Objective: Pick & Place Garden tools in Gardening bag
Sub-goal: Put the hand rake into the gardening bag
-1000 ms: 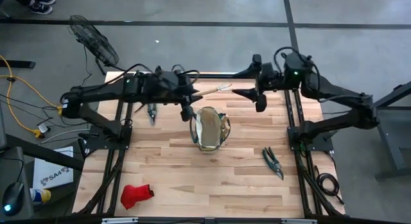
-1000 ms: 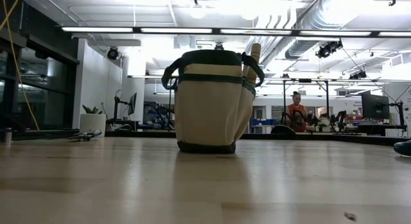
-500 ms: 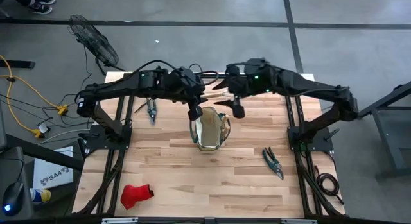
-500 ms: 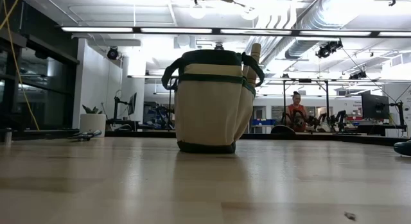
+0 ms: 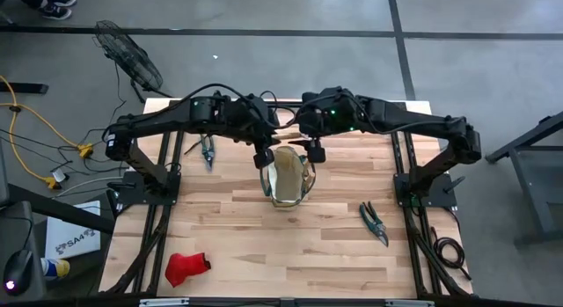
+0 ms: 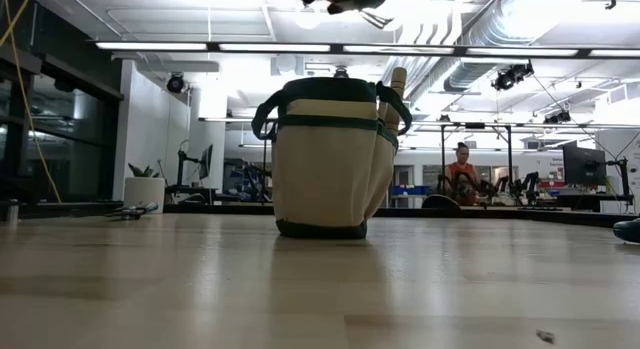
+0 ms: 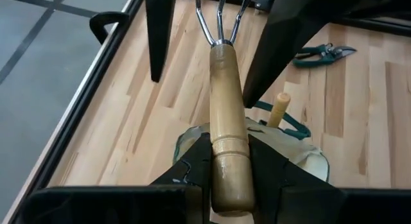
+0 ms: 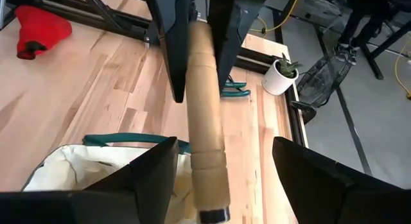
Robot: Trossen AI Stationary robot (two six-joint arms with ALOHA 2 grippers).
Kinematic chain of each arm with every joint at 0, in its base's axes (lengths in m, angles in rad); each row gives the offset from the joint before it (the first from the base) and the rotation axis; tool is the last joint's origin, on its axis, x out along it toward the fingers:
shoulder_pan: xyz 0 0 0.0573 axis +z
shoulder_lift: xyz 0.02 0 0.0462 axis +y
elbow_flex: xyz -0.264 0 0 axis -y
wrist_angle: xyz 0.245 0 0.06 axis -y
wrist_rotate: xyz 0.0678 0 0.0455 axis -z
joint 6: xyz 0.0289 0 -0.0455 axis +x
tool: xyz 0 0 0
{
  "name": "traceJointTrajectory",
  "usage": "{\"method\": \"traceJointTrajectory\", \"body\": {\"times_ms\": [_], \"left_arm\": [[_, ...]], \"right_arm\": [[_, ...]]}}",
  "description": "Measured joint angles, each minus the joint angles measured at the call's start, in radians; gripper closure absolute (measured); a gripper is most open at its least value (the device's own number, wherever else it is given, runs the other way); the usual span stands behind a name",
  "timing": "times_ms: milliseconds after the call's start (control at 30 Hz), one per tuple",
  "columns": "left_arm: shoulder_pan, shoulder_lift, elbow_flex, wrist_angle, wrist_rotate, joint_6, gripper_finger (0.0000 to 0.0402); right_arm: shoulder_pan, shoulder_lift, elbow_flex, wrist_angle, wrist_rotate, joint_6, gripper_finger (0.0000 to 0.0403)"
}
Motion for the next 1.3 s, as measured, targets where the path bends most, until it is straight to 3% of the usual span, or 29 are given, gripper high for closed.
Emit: {"method": "traceJointTrajectory", "body": {"times_ms": [200, 633, 1000, 1300], "left_arm": [[0.0, 0.005, 0.0, -0.01, 0.025, 0.0, 0.0345], [0.0, 0.005, 0.0, -0.04, 0.041, -0.007, 0.0345], [0.0, 0.005, 0.0, -0.043, 0.046, -0.004, 0.0345], [0.0, 0.001, 0.009, -0.08, 0.015, 0.0, 0.0231]], "right_arm": [[0.002, 0.035, 0.0, 0.001, -0.016, 0.0, 0.02], [0.003, 0.037, 0.0, 0.0, -0.026, 0.011, 0.033], [0.002, 0.037, 0.0, -0.001, -0.046, 0.017, 0.0345], [-0.001, 0.036, 0.0, -0.008, -0.034, 0.053, 0.0345]]}}
